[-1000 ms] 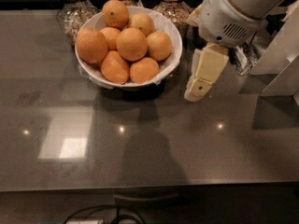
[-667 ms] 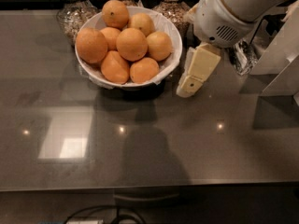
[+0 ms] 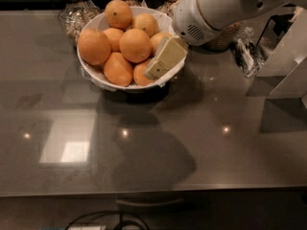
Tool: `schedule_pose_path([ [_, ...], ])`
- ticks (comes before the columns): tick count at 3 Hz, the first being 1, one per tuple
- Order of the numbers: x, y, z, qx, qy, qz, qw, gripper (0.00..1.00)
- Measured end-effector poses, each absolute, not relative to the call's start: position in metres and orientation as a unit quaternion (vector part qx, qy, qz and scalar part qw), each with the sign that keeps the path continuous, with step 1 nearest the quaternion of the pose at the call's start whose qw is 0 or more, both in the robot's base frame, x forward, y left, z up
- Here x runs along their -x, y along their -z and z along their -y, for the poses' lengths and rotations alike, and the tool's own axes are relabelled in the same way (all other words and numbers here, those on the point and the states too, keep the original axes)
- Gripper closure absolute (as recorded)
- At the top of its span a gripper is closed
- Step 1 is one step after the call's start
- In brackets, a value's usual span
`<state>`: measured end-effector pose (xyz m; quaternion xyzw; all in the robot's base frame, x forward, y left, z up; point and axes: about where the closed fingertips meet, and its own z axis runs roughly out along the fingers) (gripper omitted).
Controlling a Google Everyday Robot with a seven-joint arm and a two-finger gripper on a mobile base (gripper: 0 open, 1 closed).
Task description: Pick orange from white bowl
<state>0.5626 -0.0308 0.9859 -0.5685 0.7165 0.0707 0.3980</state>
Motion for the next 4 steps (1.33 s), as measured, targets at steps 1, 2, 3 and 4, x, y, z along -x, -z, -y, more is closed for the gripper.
schedule_pose_path([
  [1, -0.6099, -0.9868, 0.0012, 0.545, -0.052, -0.713, 0.438, 0.0],
  [2, -0.6099, -0.9868, 0.0012, 0.545, -0.052, -0.713, 0.438, 0.0],
  [3, -0.6099, -0.9868, 0.0012, 0.545, -0.052, -0.713, 0.438, 0.12],
  [4, -0.6059, -0.9879, 0.003, 0.545, -0.045, -0.713, 0.438, 0.22],
])
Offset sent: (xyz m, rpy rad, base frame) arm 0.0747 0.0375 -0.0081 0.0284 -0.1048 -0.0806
